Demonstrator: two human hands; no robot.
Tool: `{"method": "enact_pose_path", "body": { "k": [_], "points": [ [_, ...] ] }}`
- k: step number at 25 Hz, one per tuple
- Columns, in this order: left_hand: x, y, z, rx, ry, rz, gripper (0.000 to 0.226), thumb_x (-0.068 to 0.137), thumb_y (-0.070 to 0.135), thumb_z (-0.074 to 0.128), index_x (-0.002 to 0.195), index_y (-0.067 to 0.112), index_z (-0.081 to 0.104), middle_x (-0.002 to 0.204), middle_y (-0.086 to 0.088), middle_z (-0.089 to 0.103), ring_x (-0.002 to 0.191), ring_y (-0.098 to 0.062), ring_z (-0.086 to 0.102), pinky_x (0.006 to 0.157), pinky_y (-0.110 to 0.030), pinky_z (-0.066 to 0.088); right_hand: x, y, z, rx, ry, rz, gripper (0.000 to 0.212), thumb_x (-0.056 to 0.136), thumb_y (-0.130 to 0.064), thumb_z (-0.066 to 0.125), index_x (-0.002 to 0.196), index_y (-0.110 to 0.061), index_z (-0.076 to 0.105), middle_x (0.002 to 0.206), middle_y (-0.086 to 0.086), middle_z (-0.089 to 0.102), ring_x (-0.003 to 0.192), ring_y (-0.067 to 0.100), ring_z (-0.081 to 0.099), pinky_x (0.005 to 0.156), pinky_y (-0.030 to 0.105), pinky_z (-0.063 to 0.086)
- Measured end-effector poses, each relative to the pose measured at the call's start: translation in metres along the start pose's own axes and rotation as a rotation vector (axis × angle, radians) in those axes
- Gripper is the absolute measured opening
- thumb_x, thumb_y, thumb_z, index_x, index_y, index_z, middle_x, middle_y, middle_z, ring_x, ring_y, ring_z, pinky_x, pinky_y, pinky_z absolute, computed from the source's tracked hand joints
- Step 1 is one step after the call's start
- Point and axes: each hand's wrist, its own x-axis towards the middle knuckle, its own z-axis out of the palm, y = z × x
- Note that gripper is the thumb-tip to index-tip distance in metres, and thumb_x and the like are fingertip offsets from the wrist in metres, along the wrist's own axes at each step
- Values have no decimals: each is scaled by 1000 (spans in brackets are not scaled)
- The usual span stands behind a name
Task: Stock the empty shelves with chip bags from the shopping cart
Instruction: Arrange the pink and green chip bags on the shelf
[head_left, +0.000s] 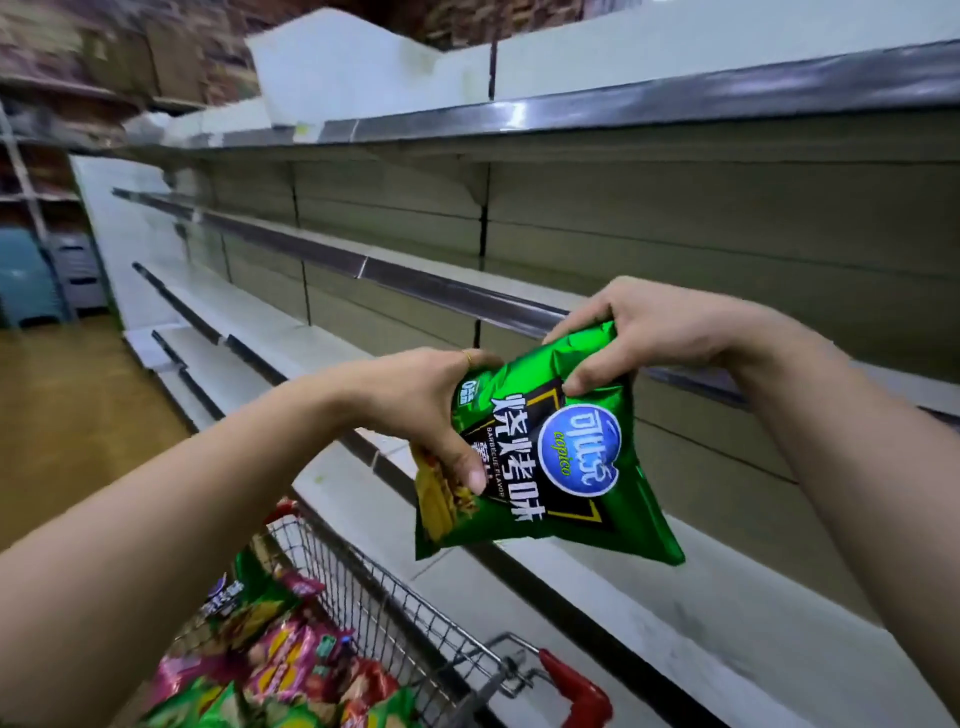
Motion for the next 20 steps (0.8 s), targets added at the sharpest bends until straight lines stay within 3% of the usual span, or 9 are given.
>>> {"method": "enact_pose_path", "body": {
  "k": [1,3,5,7,10,12,14,16,20],
  "points": [
    [1,12,1,-129,-4,41,85,51,29,91,123,27,46,106,15,67,96,4,63,78,-14,50,-13,-2,-9,-5,0,7,26,67,-9,80,92,-14,72,84,12,72,75,18,65,80,54,52],
    [6,34,9,-250,41,124,67,47,23,93,101,27,54,85,17,71,78,5,66,64,-9,48,-42,-2,-25,1,23,32,34,60,-18,79,93,-13,71,84,11,71,75,19,64,75,50,54],
    [12,55,23,-372,91,176,66,43,25,93,99,25,57,88,16,73,80,0,69,67,-12,50,-68,5,-36,10,93,63,52,51,-23,86,100,-18,68,85,6,70,74,19,63,57,34,56],
    [17,73,37,-571,116,193,68,41,25,90,101,21,58,89,10,75,81,-6,71,66,-16,53,-91,17,-42,117,263,64,59,55,-37,78,108,-18,63,89,8,68,73,17,60,49,23,49],
    [31,95,47,-817,262,178,57,41,27,87,93,20,62,82,9,75,75,-6,71,63,-18,54,-125,42,-47,345,546,40,72,59,-62,65,111,-12,63,89,5,68,71,12,59,60,19,47],
    [43,110,47,-904,298,158,48,46,36,85,89,21,70,86,5,75,78,-10,71,70,-25,55,-142,58,-46,485,640,46,93,43,-80,67,109,-14,64,98,9,71,82,16,67,72,30,54],
    [56,126,46,-995,269,119,44,50,39,83,89,21,74,88,-2,76,80,-16,72,77,-31,55,-152,67,-40,688,691,49,103,34,-81,71,114,-17,58,104,10,69,90,21,68,72,39,55],
    [70,141,44,-1144,153,40,54,51,39,86,97,14,74,91,-9,75,80,-23,72,78,-36,57,-159,69,-29,807,756,110,103,41,-73,72,125,-19,47,113,14,65,94,25,67,73,43,54],
    [106,172,29,-1158,-77,14,74,47,53,85,106,10,71,101,-14,73,89,-28,70,80,-41,57,-153,69,-14,623,835,267,105,53,-56,81,134,-19,26,116,0,62,97,12,64,76,29,52]
  ]
}}
